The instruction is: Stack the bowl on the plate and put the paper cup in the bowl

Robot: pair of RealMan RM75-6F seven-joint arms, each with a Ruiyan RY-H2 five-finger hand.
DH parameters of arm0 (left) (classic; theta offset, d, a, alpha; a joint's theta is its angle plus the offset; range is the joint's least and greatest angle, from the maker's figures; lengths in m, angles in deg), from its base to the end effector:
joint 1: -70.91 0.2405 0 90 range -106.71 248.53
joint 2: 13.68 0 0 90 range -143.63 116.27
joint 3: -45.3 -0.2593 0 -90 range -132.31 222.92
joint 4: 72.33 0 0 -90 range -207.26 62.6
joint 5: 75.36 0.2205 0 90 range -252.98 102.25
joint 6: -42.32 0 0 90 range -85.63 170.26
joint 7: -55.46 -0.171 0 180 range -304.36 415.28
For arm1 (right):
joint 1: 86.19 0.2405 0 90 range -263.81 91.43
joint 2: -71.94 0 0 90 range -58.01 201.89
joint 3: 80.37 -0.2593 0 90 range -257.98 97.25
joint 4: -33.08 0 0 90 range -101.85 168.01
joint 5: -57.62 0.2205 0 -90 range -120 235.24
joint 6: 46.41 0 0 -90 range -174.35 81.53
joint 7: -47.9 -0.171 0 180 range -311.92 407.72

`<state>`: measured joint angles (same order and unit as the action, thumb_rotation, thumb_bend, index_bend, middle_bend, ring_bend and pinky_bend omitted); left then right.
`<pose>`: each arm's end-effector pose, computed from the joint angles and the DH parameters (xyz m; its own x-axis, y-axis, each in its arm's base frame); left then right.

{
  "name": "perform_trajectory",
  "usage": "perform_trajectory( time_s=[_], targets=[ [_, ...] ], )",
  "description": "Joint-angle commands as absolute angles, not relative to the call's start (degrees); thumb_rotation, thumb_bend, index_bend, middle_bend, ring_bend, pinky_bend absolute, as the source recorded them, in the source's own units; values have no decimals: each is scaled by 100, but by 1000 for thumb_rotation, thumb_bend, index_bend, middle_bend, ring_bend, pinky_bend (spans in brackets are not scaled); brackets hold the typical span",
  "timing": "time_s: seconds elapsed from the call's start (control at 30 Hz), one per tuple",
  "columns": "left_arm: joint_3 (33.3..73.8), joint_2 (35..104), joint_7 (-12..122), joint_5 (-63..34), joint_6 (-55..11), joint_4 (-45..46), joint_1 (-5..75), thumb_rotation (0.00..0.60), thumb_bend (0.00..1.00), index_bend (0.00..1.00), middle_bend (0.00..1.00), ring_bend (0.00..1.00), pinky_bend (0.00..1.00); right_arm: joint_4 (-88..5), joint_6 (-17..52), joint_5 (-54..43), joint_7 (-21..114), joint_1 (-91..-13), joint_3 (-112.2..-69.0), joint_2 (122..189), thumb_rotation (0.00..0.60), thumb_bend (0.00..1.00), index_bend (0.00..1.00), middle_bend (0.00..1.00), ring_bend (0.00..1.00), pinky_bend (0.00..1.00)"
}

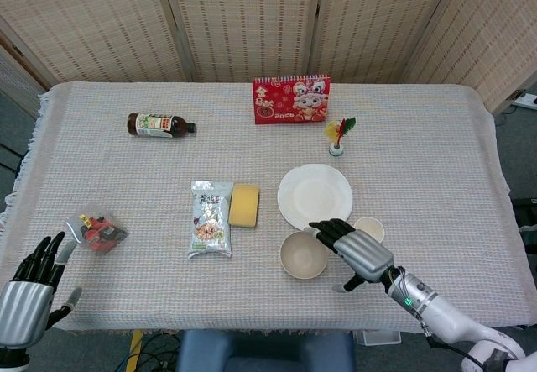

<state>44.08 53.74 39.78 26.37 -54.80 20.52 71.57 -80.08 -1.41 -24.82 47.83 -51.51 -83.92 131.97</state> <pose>-0.2774 0.1587 0.1376 0.5518 -0.1448 0.8213 0.8064 -0.1583 -0.5697 -0.1484 -0.2722 0.0399 0.3857 -0.5375 0.7499 -0.8739 -0.4734 0.1102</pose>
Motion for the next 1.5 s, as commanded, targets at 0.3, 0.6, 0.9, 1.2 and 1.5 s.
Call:
perform_trajectory(
  time_s=[0.3,0.6,0.9,1.2,1.5],
  targets=[
    [4409,5335,4058,2679,-5550,2044,7183,600,314,0,0,0,259,-8070,-711,-657,6070,-4255,-8569,13778,600,27,0,0,0,0],
    [4406,5316,4101,2708,-5598,2043,7208,600,314,0,0,0,259,-7837,-741,-111,6267,-3980,-8427,14085,600,19,0,0,0,0],
    [4417,5296,4150,2709,-5631,2039,7225,600,314,0,0,0,259,-7476,-769,53,6161,-3861,-8336,14386,600,19,0,0,0,0],
    [4424,5274,4200,2714,-5668,2036,7244,600,314,0,0,0,259,-7152,-708,-36,5993,-3859,-8286,14653,600,64,0,0,1,17],
    [4423,5272,4211,2730,-5690,2034,7261,600,314,0,0,0,259,-6992,-423,-271,5924,-3971,-8263,14852,600,211,23,144,226,361]
  ],
)
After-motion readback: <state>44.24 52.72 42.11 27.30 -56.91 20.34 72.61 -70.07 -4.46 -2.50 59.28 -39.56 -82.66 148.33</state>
